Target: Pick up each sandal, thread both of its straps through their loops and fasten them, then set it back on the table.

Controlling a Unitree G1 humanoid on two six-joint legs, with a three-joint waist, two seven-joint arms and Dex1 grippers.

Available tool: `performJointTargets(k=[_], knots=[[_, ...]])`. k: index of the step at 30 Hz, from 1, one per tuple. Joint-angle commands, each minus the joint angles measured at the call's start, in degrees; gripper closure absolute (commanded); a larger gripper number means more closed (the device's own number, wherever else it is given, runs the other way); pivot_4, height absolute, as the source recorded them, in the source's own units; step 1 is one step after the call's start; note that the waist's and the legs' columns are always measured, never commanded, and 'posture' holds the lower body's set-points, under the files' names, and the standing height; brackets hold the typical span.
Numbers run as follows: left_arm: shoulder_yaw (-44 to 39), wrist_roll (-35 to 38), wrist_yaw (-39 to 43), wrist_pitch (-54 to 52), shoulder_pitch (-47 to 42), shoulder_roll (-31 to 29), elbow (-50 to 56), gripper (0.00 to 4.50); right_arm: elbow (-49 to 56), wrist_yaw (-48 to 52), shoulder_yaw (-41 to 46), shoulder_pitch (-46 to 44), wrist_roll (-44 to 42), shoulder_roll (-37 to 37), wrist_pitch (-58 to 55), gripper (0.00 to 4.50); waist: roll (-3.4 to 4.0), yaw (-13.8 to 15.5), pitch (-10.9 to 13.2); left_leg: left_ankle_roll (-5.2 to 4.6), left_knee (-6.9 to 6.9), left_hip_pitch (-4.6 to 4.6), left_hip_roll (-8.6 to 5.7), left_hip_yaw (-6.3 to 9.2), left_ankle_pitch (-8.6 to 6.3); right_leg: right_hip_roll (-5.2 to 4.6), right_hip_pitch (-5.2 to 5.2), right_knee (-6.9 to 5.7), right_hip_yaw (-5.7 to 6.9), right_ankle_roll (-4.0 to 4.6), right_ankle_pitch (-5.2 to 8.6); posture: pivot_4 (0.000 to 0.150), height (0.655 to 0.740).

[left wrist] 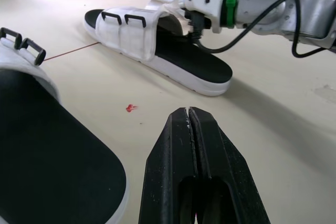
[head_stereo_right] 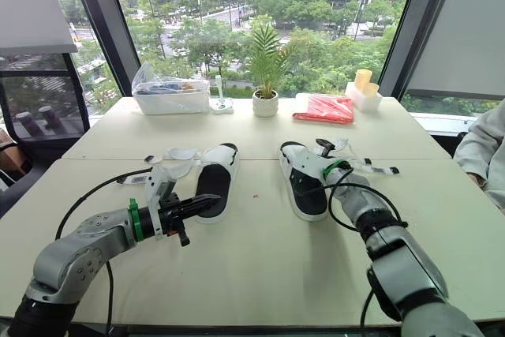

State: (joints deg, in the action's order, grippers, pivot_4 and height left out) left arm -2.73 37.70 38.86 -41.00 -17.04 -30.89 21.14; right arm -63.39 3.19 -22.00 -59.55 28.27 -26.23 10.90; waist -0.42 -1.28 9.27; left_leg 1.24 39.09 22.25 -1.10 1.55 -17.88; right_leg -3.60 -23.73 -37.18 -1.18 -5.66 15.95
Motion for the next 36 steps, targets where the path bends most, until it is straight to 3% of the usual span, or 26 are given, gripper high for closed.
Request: performJointTargets(k=[1, 3, 10, 16, 23, 26, 36], knots=[[-1.29, 0.2, -0.44, 0.92, 0.36, -0.22, 2.6, 4.5, -5.03, -3.5, -0.2, -4.13, 1.45, 1.2, 2.66, 0.26, 0.0, 0.06, 0.0, 0.0, 0.0, 0.01, 0.0, 0.0, 0.0, 0.0, -0.01, 0.0, 0.0, 0.0, 0.0, 0.15, 0.7374], [-1.37, 0.27, -0.62, 0.92, 0.56, -0.28, 2.8, 4.5, -6.97, -4.29, -0.93, -5.61, 2.42, 1.99, 3.72, 0.8, 0.0, 0.1, 0.0, 0.0, 0.0, 0.04, -0.01, 0.01, 0.0, -0.01, -0.02, 0.0, 0.0, 0.0, 0.0, 0.15, 0.7374], [-1.43, 0.2, -0.76, 0.85, 0.43, -0.4, 2.83, 4.5, -8.26, -4.68, -4.46, -7.45, 6.46, 3.05, 7.84, 4.47, 0.01, -0.33, 0.01, 0.03, 0.0, 0.15, -0.01, -0.01, 0.02, 0.0, -0.21, -0.06, -0.01, 0.0, 0.0, 0.15, 0.7374], [-0.71, 0.18, -0.08, 0.85, -1.25, -0.07, 1.35, 4.5, -2.82, -6.39, -7.37, -4.5, 10.51, -1.25, 15.06, 4.47, 0.02, -1.13, 0.01, 0.06, -0.03, 0.21, -0.02, -0.02, 0.03, 0.0, -0.31, -0.12, -0.02, 0.0, 0.0, 0.15, 0.7374], [0.87, -0.39, 4.48, 1.62, -4.33, -1.07, -2.76, 4.5, 29.7, -3.18, -7.81, 8.93, 13.09, -21.23, 43.0, 4.47, 0.04, -1.0, 0.02, 0.06, -0.06, 0.36, -0.07, -0.05, 0.03, 0.02, -0.54, -0.17, -0.02, -0.02, -0.01, 0.15, 0.7374], [3.17, -1.94, 8.41, 3.12, -6.1, -1.78, -5.58, 4.5, 38.09, -3.13, -6.32, 11.88, 13.77, -26.15, 53.15, 4.47, 0.04, -1.43, 0.02, 0.06, -0.06, 0.38, -0.02, -0.13, 0.03, 0.03, -0.6, -0.2, -0.04, -0.02, -0.01, 0.15, 0.7374], [7.96, -5.74, 16.01, 7.33, -10.55, -1.0, -12.1, 4.5, 29.66, -20.6, -10.33, 0.24, 38.82, -22.35, 67.46, 4.47, 0.03, -1.2, 0.03, 0.04, 0.05, 0.13, -0.01, -0.46, 0.14, 0.14, -0.65, -0.66, -0.31, -0.01, 0.0, 0.15, 0.7374]])
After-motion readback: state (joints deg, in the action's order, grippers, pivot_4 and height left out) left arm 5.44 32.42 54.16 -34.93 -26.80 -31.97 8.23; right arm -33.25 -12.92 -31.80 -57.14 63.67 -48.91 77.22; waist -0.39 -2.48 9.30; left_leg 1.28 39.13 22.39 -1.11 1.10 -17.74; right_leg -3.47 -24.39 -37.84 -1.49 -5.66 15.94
